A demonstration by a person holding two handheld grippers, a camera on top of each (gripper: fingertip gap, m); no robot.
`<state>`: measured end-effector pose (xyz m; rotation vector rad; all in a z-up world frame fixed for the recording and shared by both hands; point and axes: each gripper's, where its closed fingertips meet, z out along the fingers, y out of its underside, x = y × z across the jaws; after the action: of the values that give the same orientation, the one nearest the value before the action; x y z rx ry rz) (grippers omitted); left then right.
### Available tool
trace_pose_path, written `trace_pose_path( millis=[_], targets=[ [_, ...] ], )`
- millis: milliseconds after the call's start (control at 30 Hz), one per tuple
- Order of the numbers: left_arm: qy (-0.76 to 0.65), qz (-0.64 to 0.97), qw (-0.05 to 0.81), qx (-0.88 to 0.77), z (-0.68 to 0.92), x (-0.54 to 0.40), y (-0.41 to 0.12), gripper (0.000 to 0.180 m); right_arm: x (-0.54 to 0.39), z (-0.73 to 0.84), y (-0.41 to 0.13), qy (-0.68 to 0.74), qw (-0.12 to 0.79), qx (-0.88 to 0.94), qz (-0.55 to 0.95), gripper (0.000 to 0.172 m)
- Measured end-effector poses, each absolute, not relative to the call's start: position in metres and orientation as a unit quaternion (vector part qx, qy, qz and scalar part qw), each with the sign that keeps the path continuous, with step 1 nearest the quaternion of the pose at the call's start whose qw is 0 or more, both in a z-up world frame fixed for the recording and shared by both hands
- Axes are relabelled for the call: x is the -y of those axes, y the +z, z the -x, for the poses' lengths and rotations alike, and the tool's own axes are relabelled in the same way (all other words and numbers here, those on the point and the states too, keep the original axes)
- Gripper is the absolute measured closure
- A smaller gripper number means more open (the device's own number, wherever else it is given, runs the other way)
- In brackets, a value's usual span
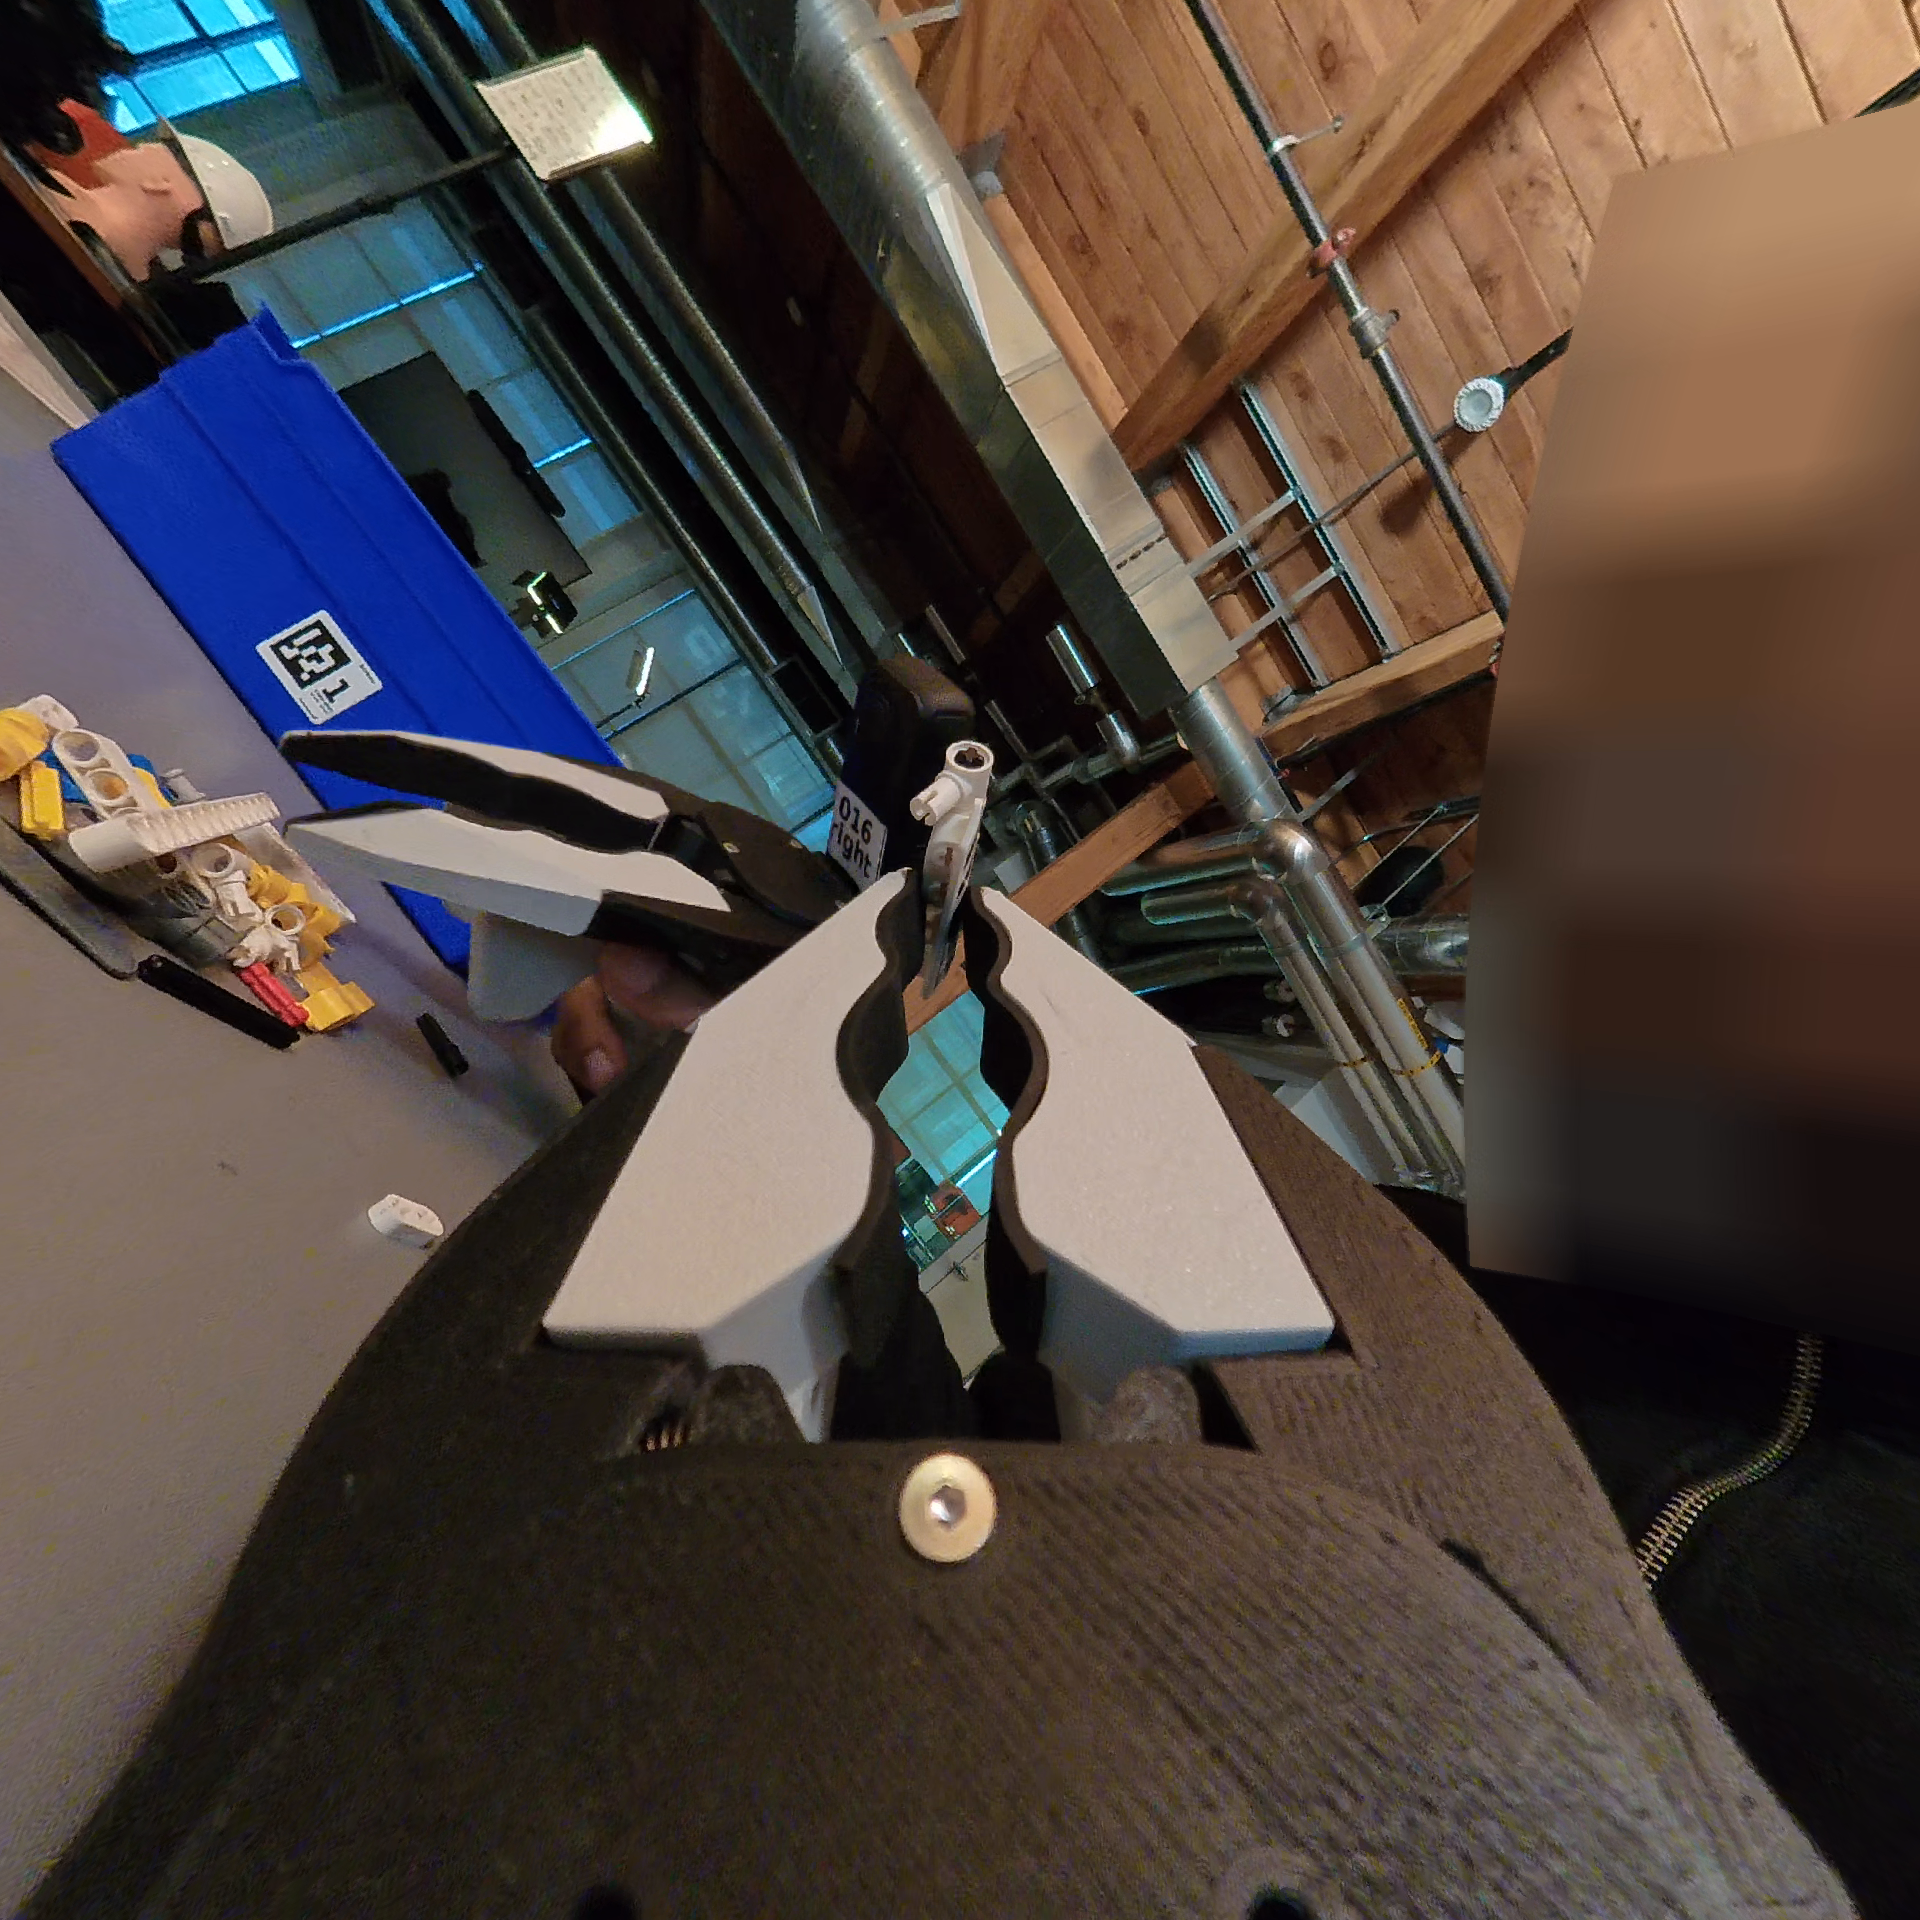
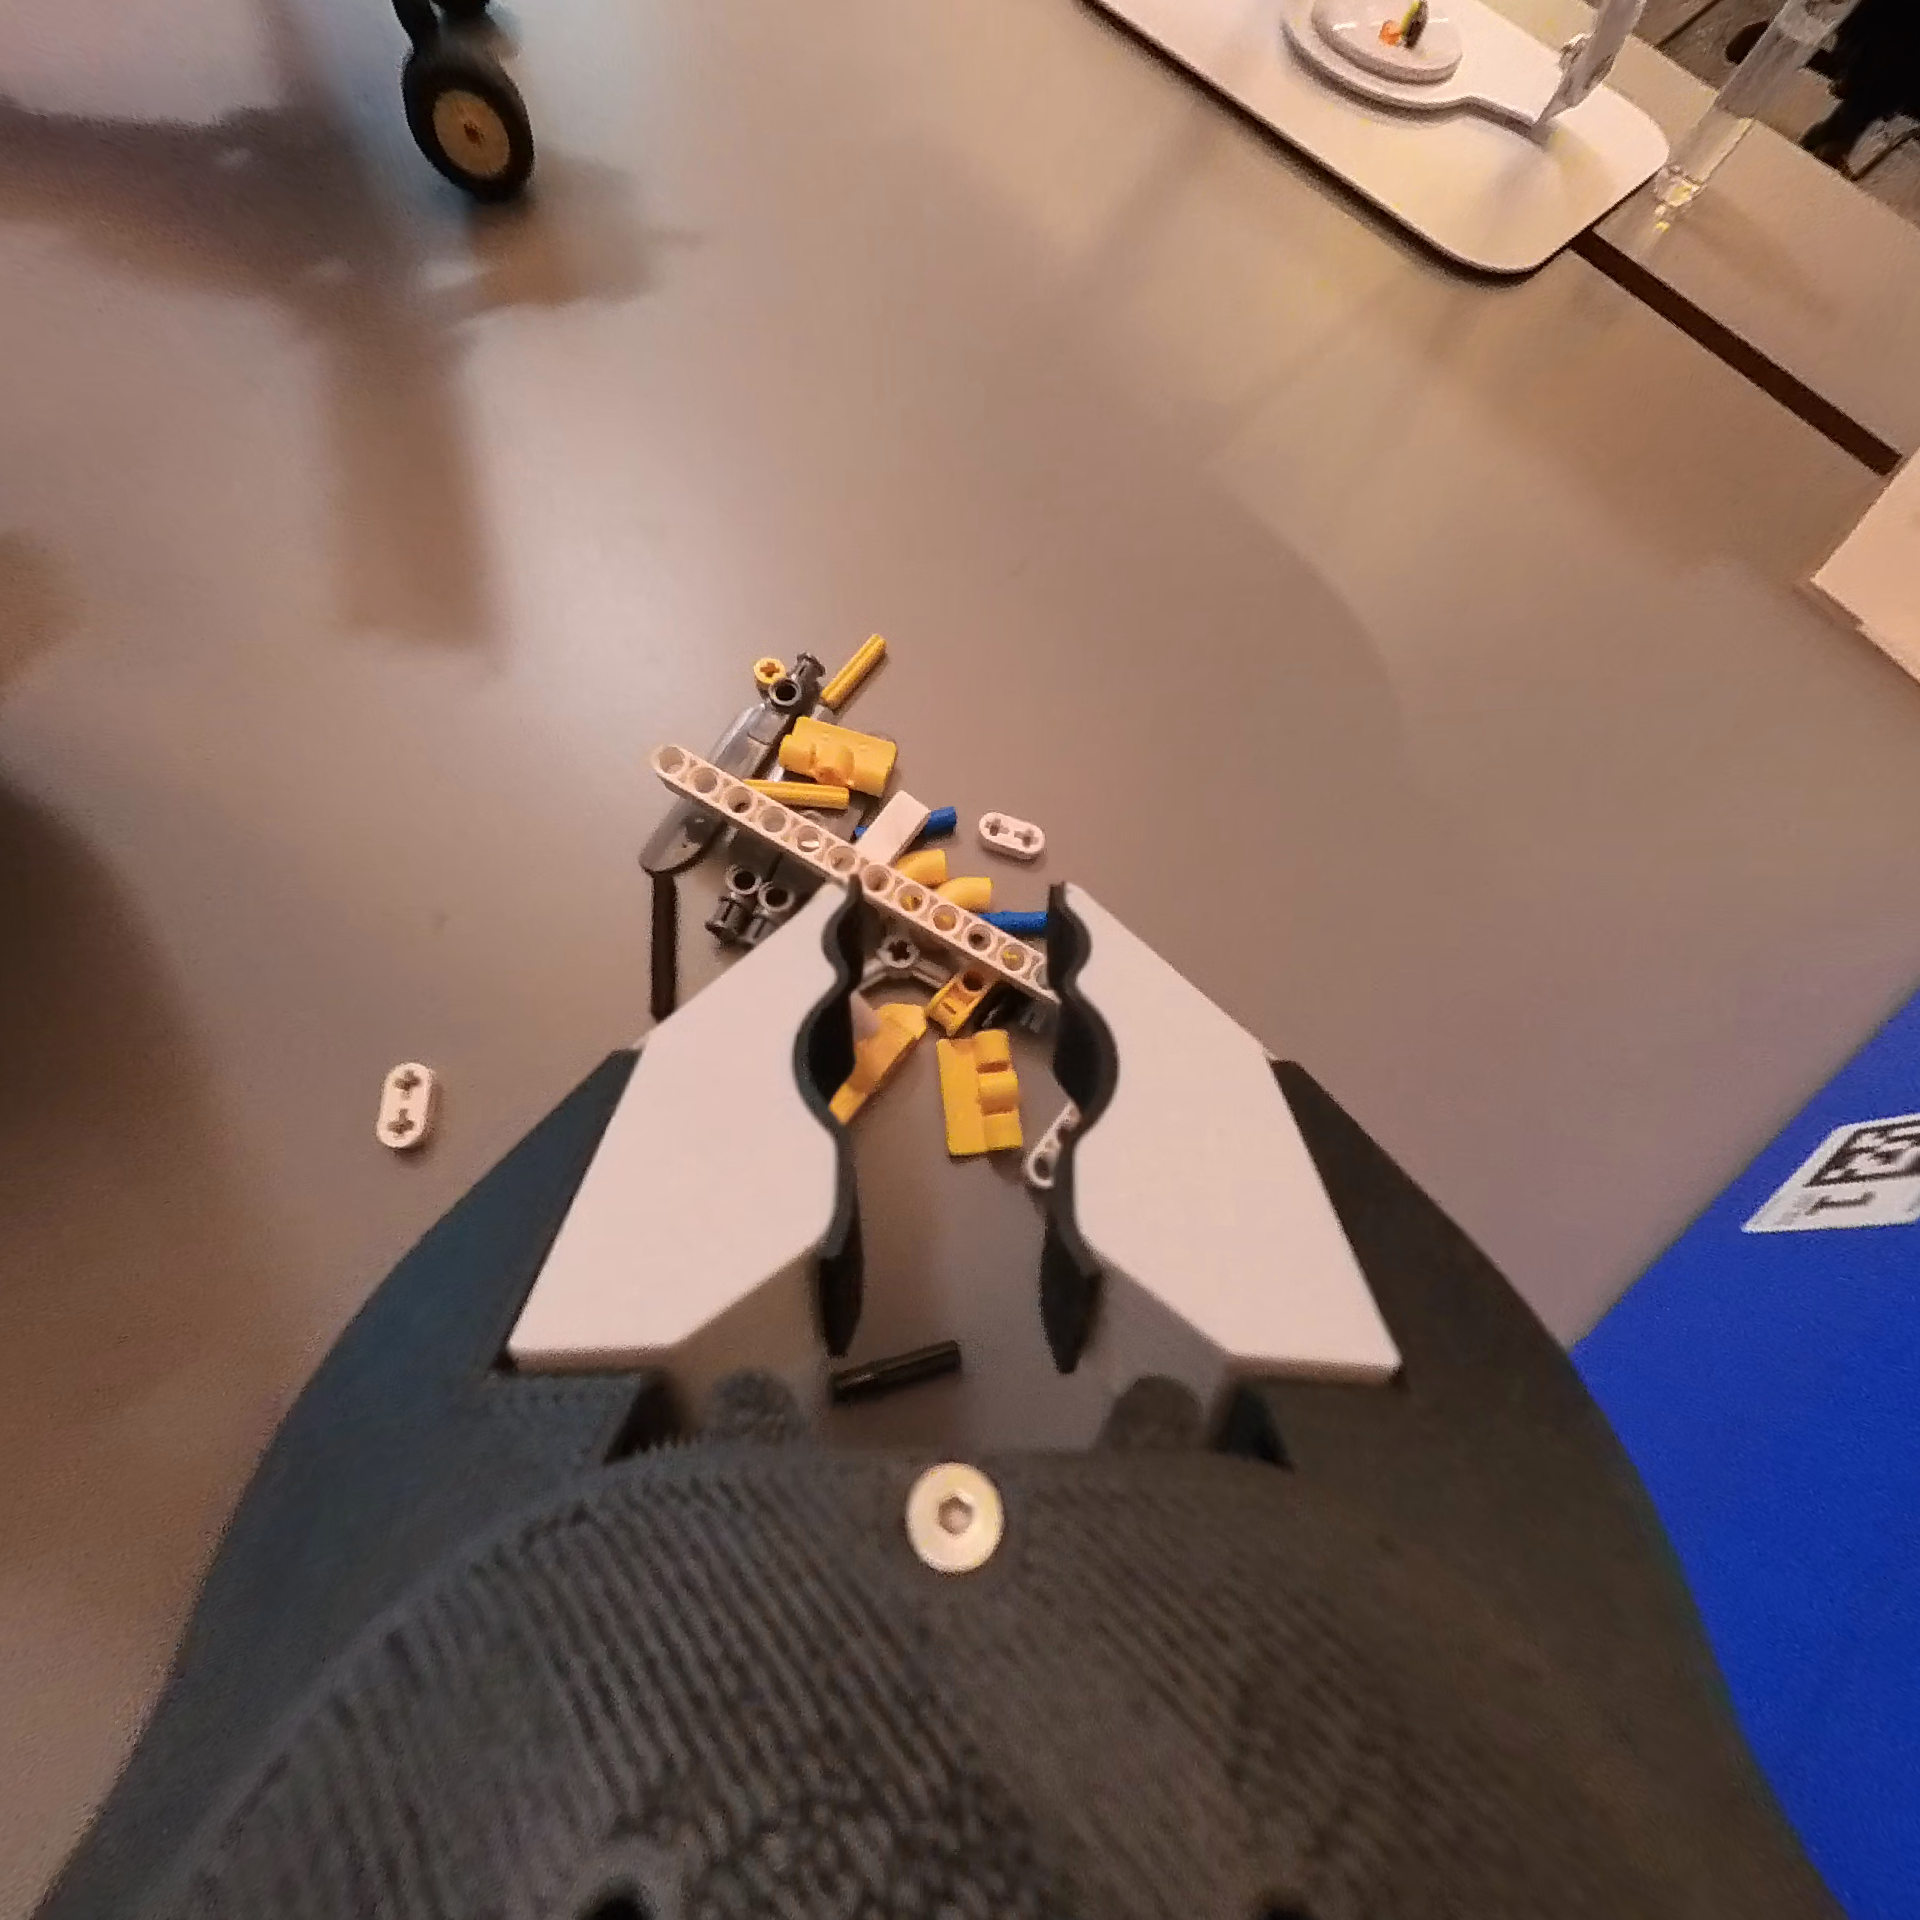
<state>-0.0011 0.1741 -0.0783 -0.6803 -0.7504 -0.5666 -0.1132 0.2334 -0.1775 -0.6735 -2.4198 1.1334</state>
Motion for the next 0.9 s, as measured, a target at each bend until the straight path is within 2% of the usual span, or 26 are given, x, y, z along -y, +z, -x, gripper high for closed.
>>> trace_pose_path(
  millis=[133,333,567,733,900],
  targets=[
    [-0.269,0.320,0.837,0.354,0.001,-0.174,-0.078,0.178,-0.233,0.114,-0.190,0.367,0.205,0.881,0.217,0.139],
    [-0.270,0.319,0.837,0.354,0.001,-0.174,-0.078,0.178,-0.234,0.115,-0.187,0.361,0.228,0.881,0.205,0.166],
    [-0.271,0.318,0.837,0.354,0.001,-0.174,-0.078,0.178,-0.239,0.126,-0.168,0.393,0.238,0.855,0.240,0.167],
    [-0.271,0.319,0.837,0.353,0.001,-0.174,-0.078,0.178,-0.278,0.155,-0.177,0.319,0.296,0.834,0.340,0.167],
    [-0.271,0.319,0.837,0.353,0.001,-0.174,-0.078,0.178,-0.298,0.153,-0.193,0.258,0.322,0.834,0.365,0.167]
  ],
)
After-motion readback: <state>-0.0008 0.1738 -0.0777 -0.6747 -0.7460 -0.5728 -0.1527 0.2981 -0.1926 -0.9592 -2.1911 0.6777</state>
